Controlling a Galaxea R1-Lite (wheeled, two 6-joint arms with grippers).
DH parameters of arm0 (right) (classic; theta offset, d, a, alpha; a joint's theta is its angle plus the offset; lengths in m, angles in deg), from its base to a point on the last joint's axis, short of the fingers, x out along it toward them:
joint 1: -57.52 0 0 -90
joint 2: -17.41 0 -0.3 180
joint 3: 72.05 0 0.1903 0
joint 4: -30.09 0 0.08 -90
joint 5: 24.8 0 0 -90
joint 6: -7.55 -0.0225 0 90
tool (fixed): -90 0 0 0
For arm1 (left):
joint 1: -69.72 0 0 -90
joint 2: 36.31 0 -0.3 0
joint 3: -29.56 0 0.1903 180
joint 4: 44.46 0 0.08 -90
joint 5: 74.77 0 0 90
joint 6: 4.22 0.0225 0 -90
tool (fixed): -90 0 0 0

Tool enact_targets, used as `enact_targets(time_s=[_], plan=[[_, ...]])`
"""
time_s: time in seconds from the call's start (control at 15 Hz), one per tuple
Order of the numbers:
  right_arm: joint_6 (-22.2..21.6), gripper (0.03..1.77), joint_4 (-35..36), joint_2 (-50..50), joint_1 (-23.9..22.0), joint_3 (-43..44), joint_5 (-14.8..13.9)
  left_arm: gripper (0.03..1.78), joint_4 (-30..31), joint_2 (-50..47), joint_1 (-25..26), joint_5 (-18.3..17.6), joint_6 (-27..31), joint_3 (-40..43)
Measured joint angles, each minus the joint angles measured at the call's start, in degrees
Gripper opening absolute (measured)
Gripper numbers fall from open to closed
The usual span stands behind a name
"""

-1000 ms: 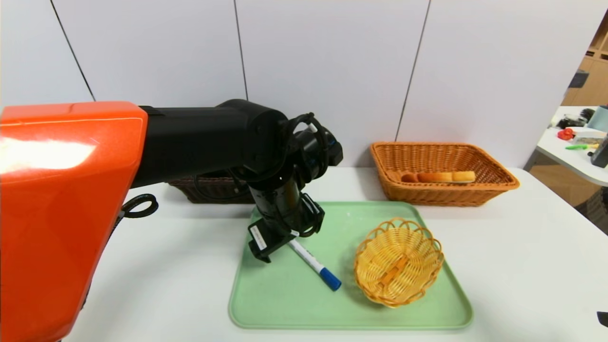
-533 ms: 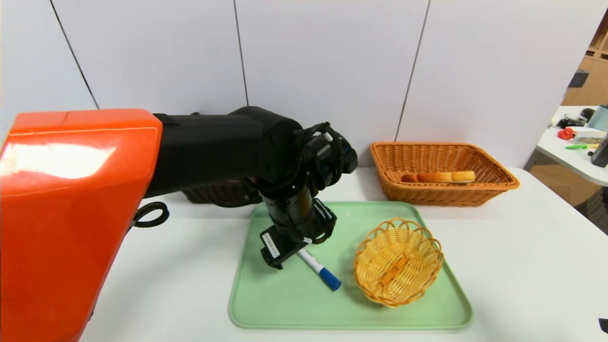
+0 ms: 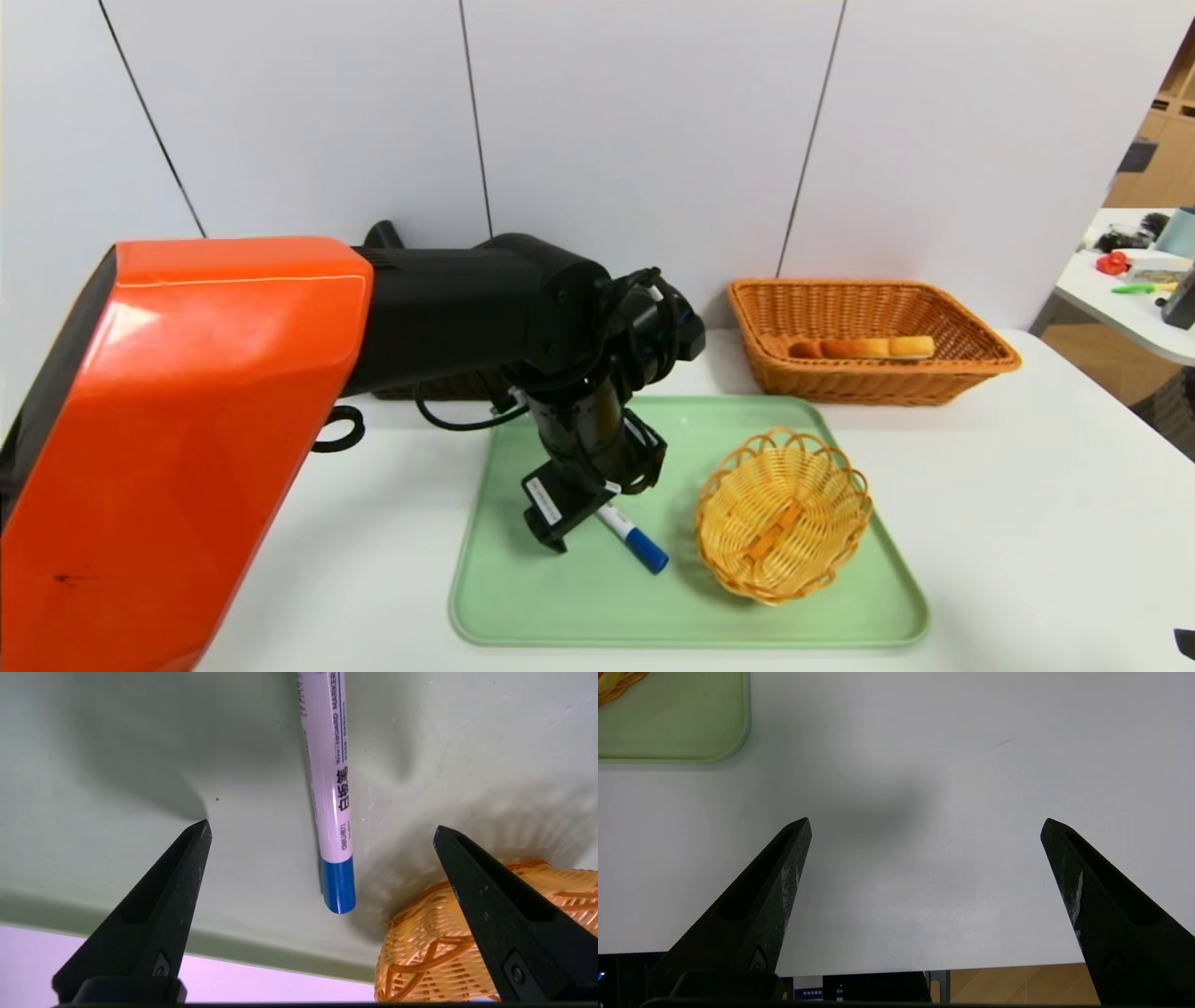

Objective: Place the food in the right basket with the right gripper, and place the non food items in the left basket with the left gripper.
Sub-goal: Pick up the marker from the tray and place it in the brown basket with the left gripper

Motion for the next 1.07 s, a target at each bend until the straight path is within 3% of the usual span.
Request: enact_targets(time_s=[0.47, 1.07], plan=[[0.0, 1.70, 0.0, 0.4, 0.1, -0.3, 0.0, 1.69, -0.8, 0.8, 0.1, 0.0, 0.8, 0.0], [0.1, 1.70, 0.0, 0.6, 0.1, -1.0, 0.8, 1.69, -4.8, 1.8, 0.8, 1.3, 9.1, -0.1]])
